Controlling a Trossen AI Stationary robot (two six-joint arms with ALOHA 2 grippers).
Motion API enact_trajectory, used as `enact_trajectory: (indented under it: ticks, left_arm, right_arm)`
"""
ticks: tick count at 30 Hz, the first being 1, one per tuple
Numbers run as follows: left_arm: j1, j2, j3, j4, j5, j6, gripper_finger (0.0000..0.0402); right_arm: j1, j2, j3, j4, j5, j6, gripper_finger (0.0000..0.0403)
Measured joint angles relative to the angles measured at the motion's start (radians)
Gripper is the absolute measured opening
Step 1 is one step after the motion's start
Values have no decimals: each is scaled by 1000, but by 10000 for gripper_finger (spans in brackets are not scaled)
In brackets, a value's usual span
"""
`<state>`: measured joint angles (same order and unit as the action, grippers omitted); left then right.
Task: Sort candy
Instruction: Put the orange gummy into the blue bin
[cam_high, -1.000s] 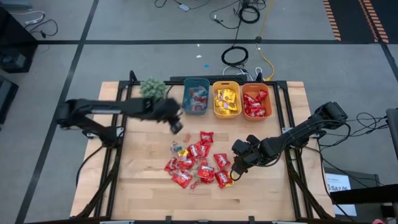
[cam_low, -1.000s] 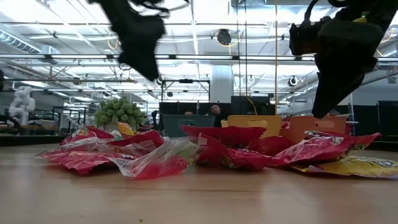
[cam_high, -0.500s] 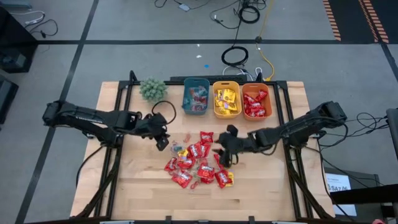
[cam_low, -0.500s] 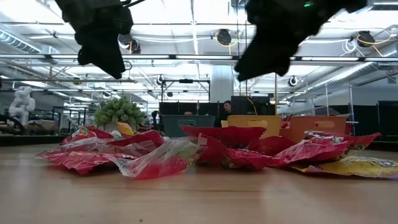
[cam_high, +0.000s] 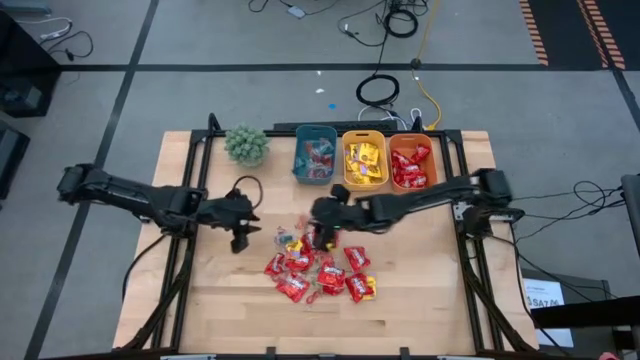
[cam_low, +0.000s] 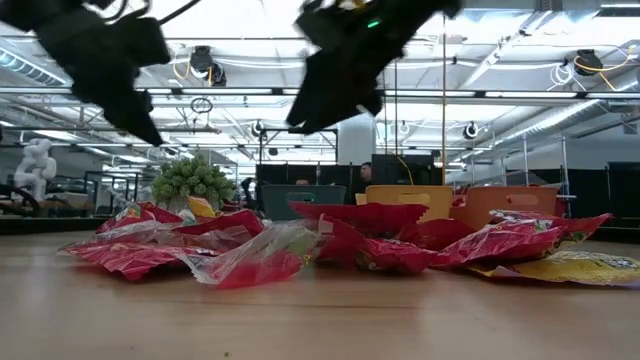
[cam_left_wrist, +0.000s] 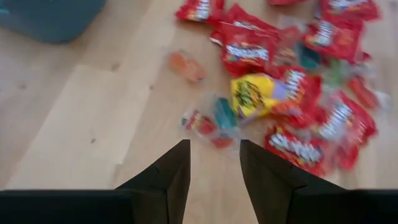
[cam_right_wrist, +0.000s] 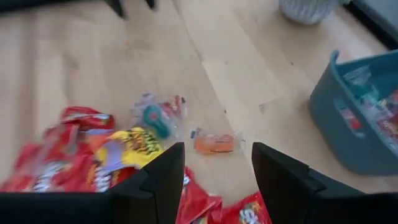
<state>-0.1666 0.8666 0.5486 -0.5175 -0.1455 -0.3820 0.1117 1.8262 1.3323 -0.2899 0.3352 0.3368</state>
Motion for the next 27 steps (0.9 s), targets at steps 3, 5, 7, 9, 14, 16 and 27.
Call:
enact_trajectory:
  ticks: [3,5,7,9,14,16,27]
  left_arm:
    - [0,-104,-54,2,41,41,148]
    - [0,-165,-74,-8,57,52,148]
    - [0,-216,-80,-27,60,52,148]
    - [0,-255,-80,-30,61,54,148]
    - [0,-318,-80,-61,63,98,148]
    - [0,-329,-80,-68,63,121,148]
    - [0,-339,-80,-21,59,144,148]
  right_arm:
    - [-20,132,153,-107,-1,6,180]
    - [-36,213,239,-182,-10,27,180]
    - [-52,291,317,-250,-21,54,180]
    - [-66,360,381,-303,-25,91,180]
    - [-97,482,477,-354,-69,173,180]
    - [-107,516,484,-347,-124,180,180]
    - [-120,484,478,-430,-245,285,14]
